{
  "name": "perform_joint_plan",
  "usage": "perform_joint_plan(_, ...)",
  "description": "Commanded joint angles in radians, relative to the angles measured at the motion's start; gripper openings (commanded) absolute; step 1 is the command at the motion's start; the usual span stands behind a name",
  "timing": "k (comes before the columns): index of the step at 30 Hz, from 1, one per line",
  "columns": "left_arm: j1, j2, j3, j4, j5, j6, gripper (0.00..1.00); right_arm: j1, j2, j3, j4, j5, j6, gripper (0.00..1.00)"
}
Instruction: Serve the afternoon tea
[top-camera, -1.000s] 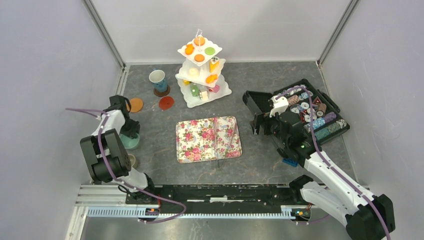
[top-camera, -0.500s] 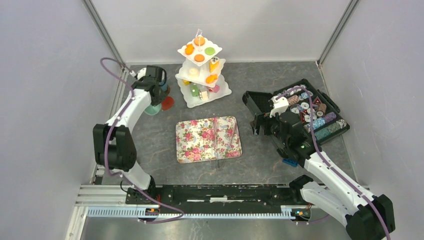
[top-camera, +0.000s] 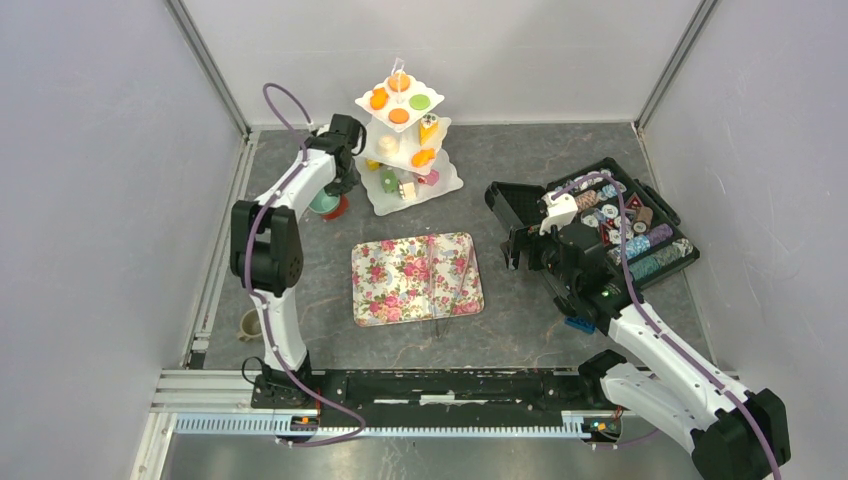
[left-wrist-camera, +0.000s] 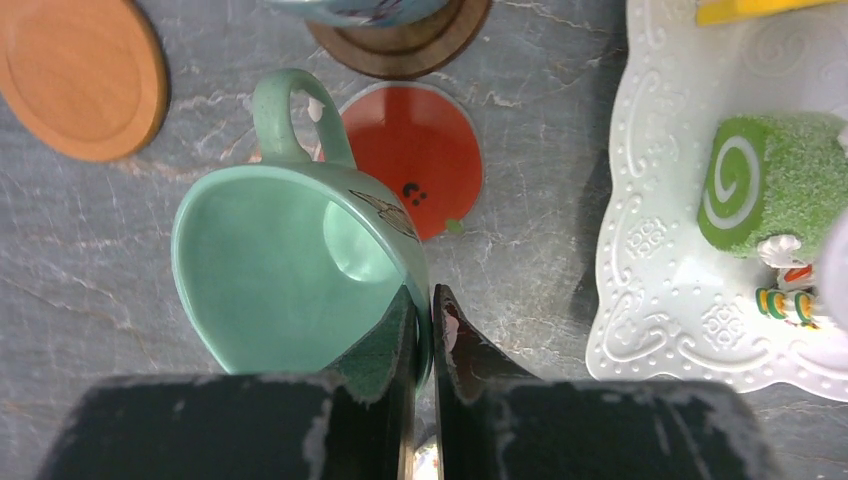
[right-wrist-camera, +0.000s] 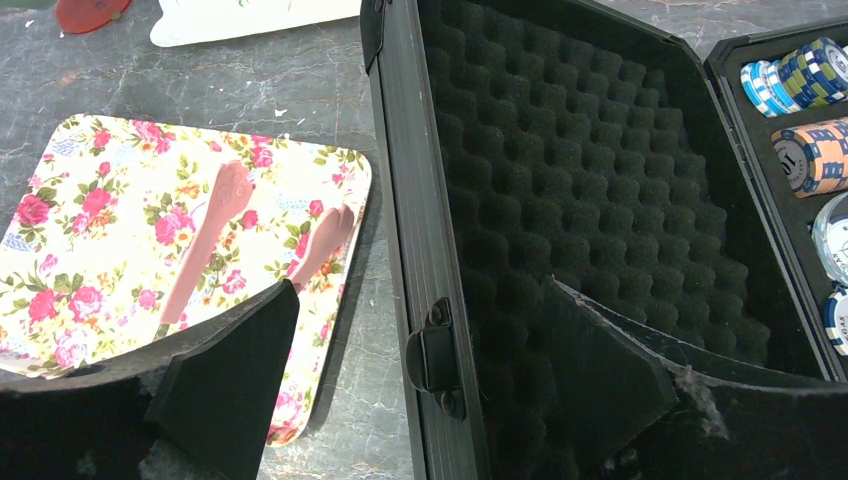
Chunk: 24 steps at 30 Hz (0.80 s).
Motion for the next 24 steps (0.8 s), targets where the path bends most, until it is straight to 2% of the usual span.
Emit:
perform_joint_plan(1,-0.019,0.030,0.097,-0.035,-0.049,0.180,0.02,0.002,-0.006,-0.015,-0.013,0.022,0.009,0.98)
perform_joint_plan(13,-0.020,0.078,0.053,0.073,-0.052,0.393,0.02,0.001,-0.011,-0.015,-0.015,0.023,0.006,0.98)
perform_joint_plan(24,-0.020,0.124,0.054,0.111,-0.001,0.425,0.02,0.000,-0.020,-0.020,-0.018,0.026,0.007,0.98)
